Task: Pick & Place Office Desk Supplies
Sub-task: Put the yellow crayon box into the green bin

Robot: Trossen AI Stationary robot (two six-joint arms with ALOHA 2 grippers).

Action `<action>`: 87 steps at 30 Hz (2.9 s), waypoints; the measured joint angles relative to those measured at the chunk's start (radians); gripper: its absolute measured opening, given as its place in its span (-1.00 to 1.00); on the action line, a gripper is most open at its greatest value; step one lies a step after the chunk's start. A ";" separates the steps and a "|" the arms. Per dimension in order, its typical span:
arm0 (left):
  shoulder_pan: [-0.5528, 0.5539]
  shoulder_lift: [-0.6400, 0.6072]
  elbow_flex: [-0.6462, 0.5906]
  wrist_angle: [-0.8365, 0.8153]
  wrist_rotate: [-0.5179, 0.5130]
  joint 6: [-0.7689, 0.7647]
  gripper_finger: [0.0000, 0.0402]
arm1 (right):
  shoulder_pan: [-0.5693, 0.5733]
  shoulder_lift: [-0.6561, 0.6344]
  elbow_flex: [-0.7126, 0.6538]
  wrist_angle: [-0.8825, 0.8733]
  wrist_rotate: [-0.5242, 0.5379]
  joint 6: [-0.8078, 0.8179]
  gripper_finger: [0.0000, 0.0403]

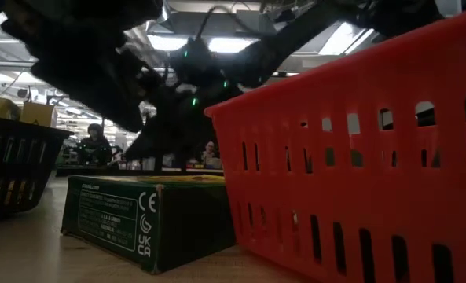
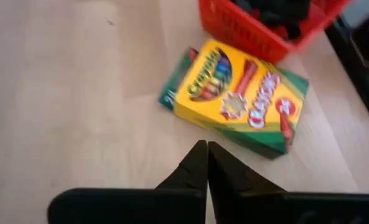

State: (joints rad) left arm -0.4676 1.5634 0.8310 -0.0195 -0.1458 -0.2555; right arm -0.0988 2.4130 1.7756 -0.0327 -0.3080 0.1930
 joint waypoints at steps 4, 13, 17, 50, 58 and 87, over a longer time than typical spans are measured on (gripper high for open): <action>-0.001 0.029 0.000 0.060 0.062 0.105 -0.99 | 0.009 -0.067 0.001 -0.062 0.009 -0.070 -0.89; 0.044 0.115 0.000 0.243 0.060 0.221 -0.99 | -0.001 -0.223 -0.001 -0.307 0.158 -0.191 -0.96; 0.044 0.143 -0.009 0.272 0.048 0.225 -0.99 | 0.000 -0.317 0.001 -0.322 0.177 -0.242 -0.91; 0.005 0.132 -0.024 0.313 0.035 0.222 -0.99 | 0.052 -0.386 0.001 -0.246 -0.011 -0.277 -0.90; 0.005 0.132 -0.024 0.304 0.039 0.223 -0.99 | 0.108 -0.386 0.001 -0.177 -0.069 -0.339 -0.90; 0.039 0.146 -0.024 0.310 0.118 0.218 -0.99 | 0.217 -1.451 -1.170 0.415 0.476 -0.159 -0.90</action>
State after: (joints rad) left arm -0.4290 1.7093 0.8066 0.2909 -0.0278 -0.0376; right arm 0.1187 0.9621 0.6059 0.3826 0.1684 0.0339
